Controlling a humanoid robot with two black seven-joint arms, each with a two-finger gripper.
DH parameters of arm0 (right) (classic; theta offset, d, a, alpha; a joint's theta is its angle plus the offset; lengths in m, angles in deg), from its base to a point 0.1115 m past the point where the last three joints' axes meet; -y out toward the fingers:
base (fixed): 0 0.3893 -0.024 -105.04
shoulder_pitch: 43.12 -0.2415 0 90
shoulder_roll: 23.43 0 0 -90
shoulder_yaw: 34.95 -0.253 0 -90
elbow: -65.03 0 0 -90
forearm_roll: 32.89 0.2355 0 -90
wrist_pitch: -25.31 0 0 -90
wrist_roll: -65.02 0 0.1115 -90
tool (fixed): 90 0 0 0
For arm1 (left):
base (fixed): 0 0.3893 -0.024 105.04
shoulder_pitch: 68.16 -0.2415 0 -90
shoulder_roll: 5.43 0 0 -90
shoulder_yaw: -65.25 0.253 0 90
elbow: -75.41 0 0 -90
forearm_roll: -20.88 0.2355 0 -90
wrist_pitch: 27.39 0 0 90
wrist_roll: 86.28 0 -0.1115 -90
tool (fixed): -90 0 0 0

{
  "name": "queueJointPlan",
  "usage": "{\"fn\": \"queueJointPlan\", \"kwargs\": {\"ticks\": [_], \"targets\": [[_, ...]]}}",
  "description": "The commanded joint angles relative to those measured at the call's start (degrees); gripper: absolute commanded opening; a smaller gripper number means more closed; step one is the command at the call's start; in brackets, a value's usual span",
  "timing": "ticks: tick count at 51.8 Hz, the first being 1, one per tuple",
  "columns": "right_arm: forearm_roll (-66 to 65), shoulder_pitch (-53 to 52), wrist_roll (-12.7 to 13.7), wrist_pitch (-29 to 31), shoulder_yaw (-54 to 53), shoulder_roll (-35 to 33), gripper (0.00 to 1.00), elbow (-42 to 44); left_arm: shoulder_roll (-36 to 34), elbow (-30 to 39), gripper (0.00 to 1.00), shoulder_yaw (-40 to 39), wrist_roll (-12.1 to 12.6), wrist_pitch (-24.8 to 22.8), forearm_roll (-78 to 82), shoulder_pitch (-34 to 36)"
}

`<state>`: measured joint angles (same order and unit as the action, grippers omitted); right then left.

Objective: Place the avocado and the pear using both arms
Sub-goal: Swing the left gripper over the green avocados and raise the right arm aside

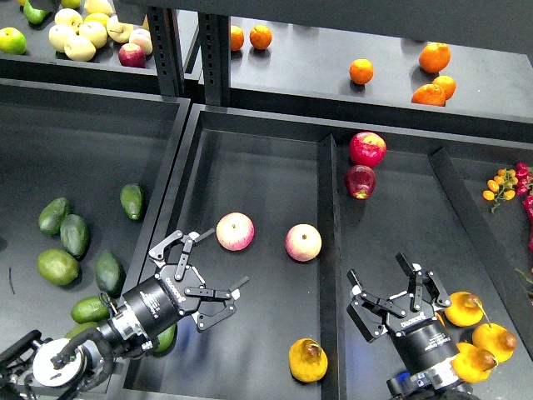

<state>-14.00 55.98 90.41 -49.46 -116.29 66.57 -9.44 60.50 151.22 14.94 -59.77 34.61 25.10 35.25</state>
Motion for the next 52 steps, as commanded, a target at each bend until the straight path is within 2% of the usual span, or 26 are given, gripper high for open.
{"fn": "queueJointPlan", "kwargs": {"ticks": [1,18,20,32,43,52], "targets": [[0.0,-2.9,-0.1,-2.6,-0.9,0.0,0.99,0.2,-6.5,0.0,0.99,8.6,1.5,0.0,1.8,8.6],[1.1,-8.5,-0.9,-11.9,-3.4,0.0,0.99,1.5,-11.2,-0.9,0.99,31.1,1.5,0.0,10.3,29.6],[1.4,-10.7,-1.0,-13.5,-3.6,0.0,0.99,1.8,-11.3,-1.5,0.99,35.8,1.5,0.0,11.9,34.0],[1.4,-18.8,-1.0,-16.4,-4.3,0.0,0.99,5.6,-11.1,-4.0,0.99,49.5,1.5,0.0,12.6,48.1],[1.3,-29.4,-1.0,-17.7,-4.4,0.0,0.99,13.5,-6.9,-7.3,0.99,64.7,1.5,0.0,12.5,59.3],[1.4,-36.3,-0.9,-17.7,-4.4,0.0,0.99,19.8,1.1,-10.5,0.99,76.7,1.5,0.0,10.6,65.9]]}}
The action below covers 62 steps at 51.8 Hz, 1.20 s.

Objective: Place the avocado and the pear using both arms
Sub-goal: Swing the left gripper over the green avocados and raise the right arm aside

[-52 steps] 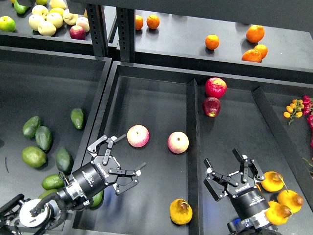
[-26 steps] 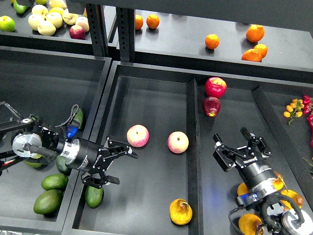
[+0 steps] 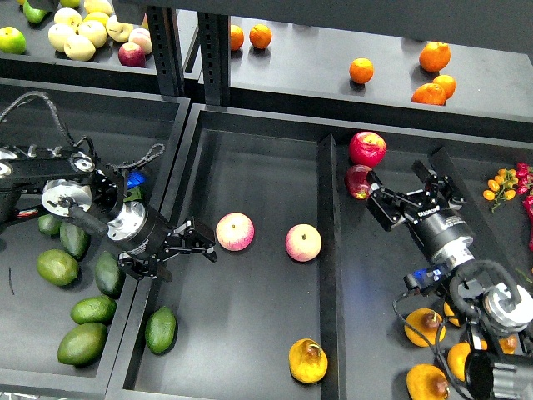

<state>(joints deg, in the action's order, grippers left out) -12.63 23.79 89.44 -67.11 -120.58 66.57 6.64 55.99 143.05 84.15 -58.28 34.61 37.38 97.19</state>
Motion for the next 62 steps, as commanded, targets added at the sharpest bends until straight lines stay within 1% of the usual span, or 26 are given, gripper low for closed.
{"fn": "queueJointPlan", "kwargs": {"ticks": [1,3,10,19,24,37,52,62], "targets": [[0.0,-4.8,0.1,0.0,-0.1,0.0,0.99,4.2,7.0,-2.9,0.99,8.7,0.0,0.0,-2.3,4.4],[0.0,-5.6,0.1,0.0,-0.1,0.0,0.99,4.9,9.0,-3.7,0.99,10.5,0.0,0.0,-3.2,5.1],[0.0,-7.6,0.1,0.1,-0.1,0.0,0.99,6.5,19.0,-9.4,0.99,19.3,0.0,0.0,-8.7,7.8],[0.2,-8.1,0.2,0.4,-0.1,0.0,0.99,7.6,28.5,-12.9,0.99,24.7,0.0,0.0,-14.6,8.3],[0.5,-8.1,0.2,0.5,-0.5,0.0,0.99,7.6,28.6,-15.7,0.99,30.1,0.0,0.0,-17.4,8.4],[1.7,-8.7,0.2,0.5,-0.7,0.0,0.99,7.7,28.6,-18.4,0.99,35.9,0.0,0.0,-20.1,8.3],[2.4,-9.1,0.2,0.5,-0.5,0.0,0.99,8.0,28.6,-20.1,0.99,37.7,0.0,0.0,-20.4,7.2],[2.5,-9.1,0.3,0.5,-0.2,0.0,0.99,7.9,28.6,-22.5,0.99,36.8,0.0,0.0,-20.3,4.1]]}}
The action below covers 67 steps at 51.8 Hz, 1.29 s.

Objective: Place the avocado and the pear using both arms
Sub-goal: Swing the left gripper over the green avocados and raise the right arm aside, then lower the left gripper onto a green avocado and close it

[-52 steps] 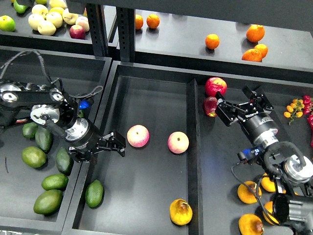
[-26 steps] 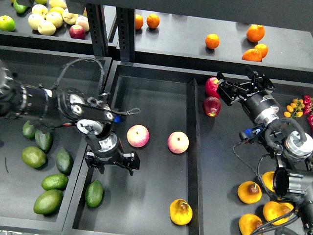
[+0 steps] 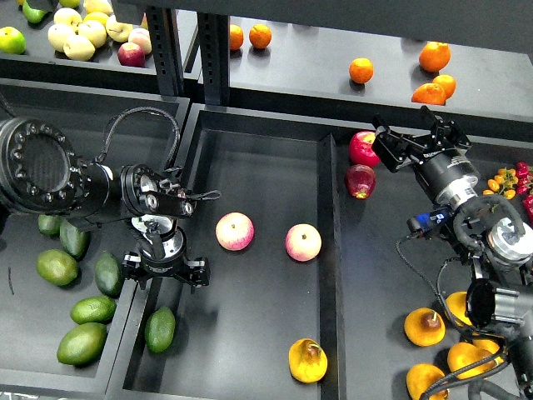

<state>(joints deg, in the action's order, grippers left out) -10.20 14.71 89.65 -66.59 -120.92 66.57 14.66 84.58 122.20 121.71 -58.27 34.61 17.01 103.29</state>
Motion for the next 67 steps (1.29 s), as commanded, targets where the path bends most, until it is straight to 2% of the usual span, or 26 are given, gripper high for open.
{"fn": "queueJointPlan", "kwargs": {"ticks": [1,9,32,67], "targets": [[0.1,0.0,0.1,0.0,0.1,0.0,0.99,-0.1,0.0,-2.1,0.99,-0.8,0.0,0.0,0.1,-2.5],[0.1,0.0,0.1,0.0,0.6,0.0,0.99,-0.1,0.0,-4.3,0.99,-3.8,0.0,0.0,0.5,-6.0],[0.3,0.0,0.2,0.0,0.7,0.0,0.99,-0.2,0.0,-7.1,0.99,-4.4,0.0,0.0,2.5,-10.0],[0.2,-0.1,0.0,0.0,1.7,0.0,0.99,-0.1,0.0,-6.7,0.99,-10.3,0.0,0.0,4.4,-10.1]]}}
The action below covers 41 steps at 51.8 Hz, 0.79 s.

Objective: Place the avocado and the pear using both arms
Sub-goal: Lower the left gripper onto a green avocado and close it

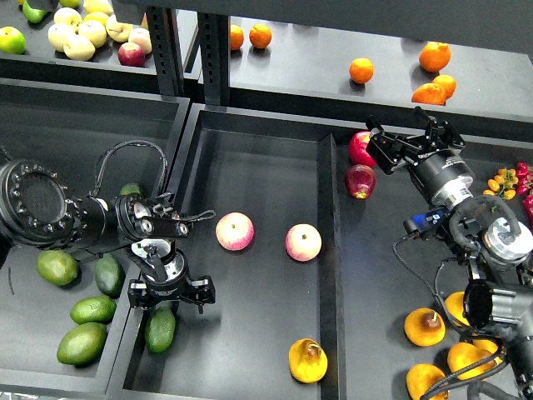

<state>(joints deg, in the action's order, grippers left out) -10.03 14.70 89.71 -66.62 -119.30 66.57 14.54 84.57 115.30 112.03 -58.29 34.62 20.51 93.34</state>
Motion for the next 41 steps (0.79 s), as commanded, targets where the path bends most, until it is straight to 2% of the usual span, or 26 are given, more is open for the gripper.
{"fn": "queueJointPlan", "kwargs": {"ticks": [1,24,41], "targets": [[0.0,-0.1,0.0,0.0,0.1,0.0,0.99,0.0,0.0,0.2,0.99,-0.6,0.0,0.0,0.9,-0.1],[0.1,-0.1,-0.1,0.1,0.2,0.0,0.99,0.0,0.0,0.8,0.99,-1.4,0.0,0.0,1.0,-2.6],[0.1,0.0,0.0,0.1,0.3,0.0,0.99,0.1,0.0,1.6,0.99,-2.0,0.0,0.0,0.8,-1.4]]}}
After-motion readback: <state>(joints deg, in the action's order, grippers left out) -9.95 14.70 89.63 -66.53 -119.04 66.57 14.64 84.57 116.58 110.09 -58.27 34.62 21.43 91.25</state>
